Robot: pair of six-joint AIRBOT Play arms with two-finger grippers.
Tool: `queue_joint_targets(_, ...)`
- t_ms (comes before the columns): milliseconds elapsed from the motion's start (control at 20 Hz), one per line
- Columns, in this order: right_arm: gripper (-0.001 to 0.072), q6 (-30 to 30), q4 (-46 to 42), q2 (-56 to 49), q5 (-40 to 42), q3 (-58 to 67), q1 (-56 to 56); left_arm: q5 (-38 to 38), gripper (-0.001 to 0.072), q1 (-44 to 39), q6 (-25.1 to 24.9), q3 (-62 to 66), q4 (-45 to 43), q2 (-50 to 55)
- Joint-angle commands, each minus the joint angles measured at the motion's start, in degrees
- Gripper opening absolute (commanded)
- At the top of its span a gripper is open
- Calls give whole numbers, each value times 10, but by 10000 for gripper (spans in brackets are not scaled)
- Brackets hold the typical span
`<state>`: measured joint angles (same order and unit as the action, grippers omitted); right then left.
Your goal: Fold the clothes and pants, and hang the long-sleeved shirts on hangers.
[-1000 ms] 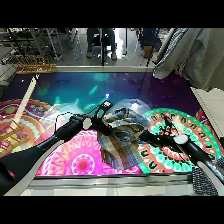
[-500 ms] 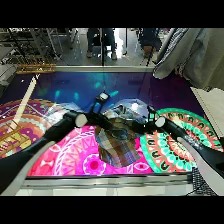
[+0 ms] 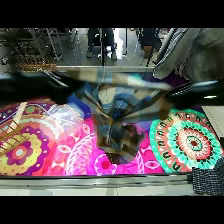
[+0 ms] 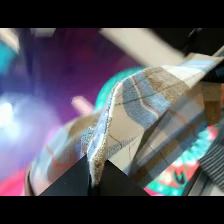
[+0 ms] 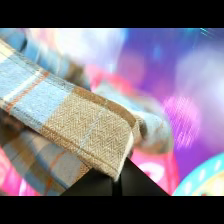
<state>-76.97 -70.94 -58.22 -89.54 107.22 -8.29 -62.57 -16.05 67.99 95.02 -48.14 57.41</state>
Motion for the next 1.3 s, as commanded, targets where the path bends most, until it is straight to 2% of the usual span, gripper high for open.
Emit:
queue_joint_targets(0,17,36,-9,57,49,123,-1,-19,14,19,-38,43,40,-65)
queue_joint_targets(150,17,30,7,0,62,51,1,-19,13,19,58,-26,-71,-42)
queue_joint_targets(250,18,30,91,-87,80,-29,0,-16,13,19,68,-140,-60,-18)
queue_joint_targets(350,21,30,186,-186,165,-102,0,42,13,19,68,-266,-23,3)
queue_joint_targets(400,105,22,221,-234,211,-121,0,78,13,19,67,-311,-9,12)
queue_joint_targets(450,339,-3,252,-284,234,-123,1,110,13,19,66,-343,-7,23)
queue_joint_targets(500,478,-7,278,-322,230,-121,6,123,13,19,66,-358,-7,35)
queue_joint_targets(650,468,22,242,-343,159,-136,37,126,13,19,66,-360,-7,63)
queue_joint_targets(800,448,35,247,-287,134,-269,62,125,14,19,66,-360,-7,63)
queue_joint_targets(950,452,66,355,-254,187,-437,26,122,14,18,66,-360,-7,63)
queue_joint_targets(1000,481,79,384,-263,220,-470,7,122,14,18,66,-360,-7,63)
queue_joint_targets(1100,516,99,436,-303,290,-482,-20,120,14,18,66,-360,-7,63)
queue_joint_targets(1250,517,106,488,-386,359,-426,-45,120,14,18,66,-360,-7,63)
